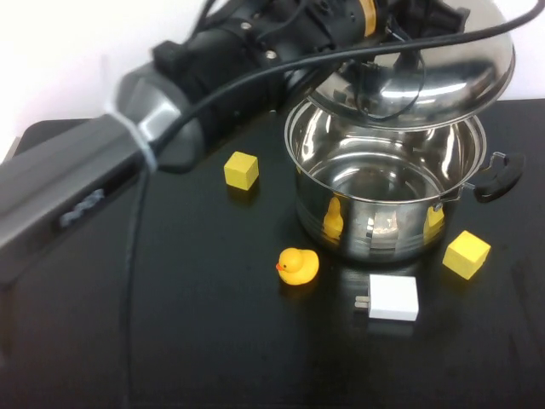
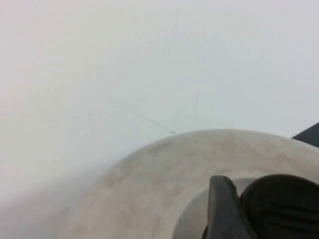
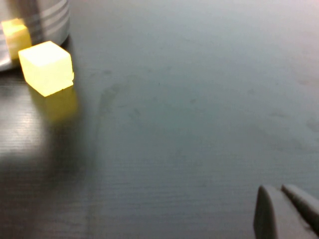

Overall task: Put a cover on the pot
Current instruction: Place the pot lid on the pot

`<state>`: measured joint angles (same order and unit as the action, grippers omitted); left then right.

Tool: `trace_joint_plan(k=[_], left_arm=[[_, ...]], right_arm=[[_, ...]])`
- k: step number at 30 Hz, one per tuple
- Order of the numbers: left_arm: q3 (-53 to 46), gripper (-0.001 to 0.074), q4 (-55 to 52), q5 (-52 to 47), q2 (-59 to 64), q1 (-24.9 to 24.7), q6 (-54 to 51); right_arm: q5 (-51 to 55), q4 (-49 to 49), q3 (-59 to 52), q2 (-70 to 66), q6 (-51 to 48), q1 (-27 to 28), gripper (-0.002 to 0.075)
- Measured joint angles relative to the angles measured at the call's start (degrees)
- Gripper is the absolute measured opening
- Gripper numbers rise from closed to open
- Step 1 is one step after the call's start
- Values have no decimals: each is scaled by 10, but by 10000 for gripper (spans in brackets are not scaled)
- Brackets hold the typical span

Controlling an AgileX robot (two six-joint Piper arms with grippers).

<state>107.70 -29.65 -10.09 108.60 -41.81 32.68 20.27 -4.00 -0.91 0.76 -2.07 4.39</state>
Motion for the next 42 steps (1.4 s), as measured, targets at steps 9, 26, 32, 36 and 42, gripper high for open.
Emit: trace_joint_plan(k=[9, 26, 32, 36, 42], left_arm=[[-143, 323, -39, 131, -33, 11, 7], [-170, 323, 17, 210, 3, 62, 48], [-170, 323, -51, 210, 15, 62, 49], [-170, 323, -78, 214, 25, 60, 47], [-169, 323, -79, 241, 44, 57, 51]], right_arm=[[0, 0, 0, 0, 0, 0, -2], [0, 0, 0, 0, 0, 0, -2], [0, 0, 0, 0, 0, 0, -2], [0, 0, 0, 0, 0, 0, -2], [0, 0, 0, 0, 0, 0, -2]])
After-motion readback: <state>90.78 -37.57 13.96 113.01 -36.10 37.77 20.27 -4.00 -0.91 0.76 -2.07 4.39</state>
